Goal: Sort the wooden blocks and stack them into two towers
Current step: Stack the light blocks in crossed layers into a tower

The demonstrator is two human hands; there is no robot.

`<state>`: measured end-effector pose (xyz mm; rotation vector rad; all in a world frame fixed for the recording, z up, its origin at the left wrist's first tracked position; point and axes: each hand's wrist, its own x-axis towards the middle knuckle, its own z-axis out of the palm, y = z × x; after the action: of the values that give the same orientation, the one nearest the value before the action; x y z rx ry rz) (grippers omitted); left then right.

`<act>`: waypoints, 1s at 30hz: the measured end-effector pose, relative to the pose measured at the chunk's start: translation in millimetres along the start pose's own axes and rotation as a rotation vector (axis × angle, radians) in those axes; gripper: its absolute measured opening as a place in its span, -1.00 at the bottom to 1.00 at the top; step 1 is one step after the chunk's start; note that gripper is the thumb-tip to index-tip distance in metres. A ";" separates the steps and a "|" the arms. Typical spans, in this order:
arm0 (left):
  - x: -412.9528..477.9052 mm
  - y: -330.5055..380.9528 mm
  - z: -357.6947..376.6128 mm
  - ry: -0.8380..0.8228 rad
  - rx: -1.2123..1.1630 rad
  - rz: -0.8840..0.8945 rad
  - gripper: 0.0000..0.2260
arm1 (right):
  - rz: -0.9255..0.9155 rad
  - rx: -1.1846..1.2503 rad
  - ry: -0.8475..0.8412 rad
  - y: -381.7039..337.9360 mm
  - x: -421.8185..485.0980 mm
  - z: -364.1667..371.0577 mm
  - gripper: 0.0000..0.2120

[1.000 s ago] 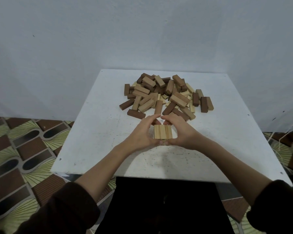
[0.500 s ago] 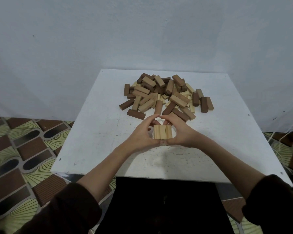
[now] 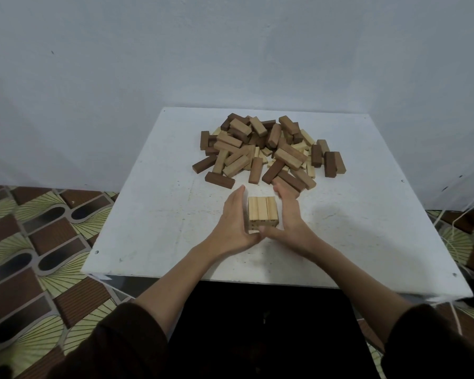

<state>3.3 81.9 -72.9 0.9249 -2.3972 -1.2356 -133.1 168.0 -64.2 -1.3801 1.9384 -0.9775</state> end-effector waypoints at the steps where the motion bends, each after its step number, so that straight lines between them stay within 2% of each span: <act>1: -0.8 0.1 1.2 0.012 0.033 0.011 -0.05 | -0.019 -0.043 0.020 1.8 -1.2 3.7 -0.03; 5: 0.9 -3.9 4.7 0.036 0.128 0.024 -0.11 | -0.092 -0.184 0.053 7.0 -3.9 11.3 -0.05; 12: -0.3 -4.5 7.7 0.066 0.181 0.094 -0.09 | -0.093 -0.210 0.062 9.4 -2.9 13.0 -0.09; 30: 0.6 -6.0 10.1 0.038 0.227 0.111 -0.09 | -0.111 -0.213 0.068 11.8 -1.6 14.9 -0.11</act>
<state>0.0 85.2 -83.8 0.8549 -2.5575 -0.9126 -127.3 168.4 -82.3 -1.6072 2.0842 -0.8989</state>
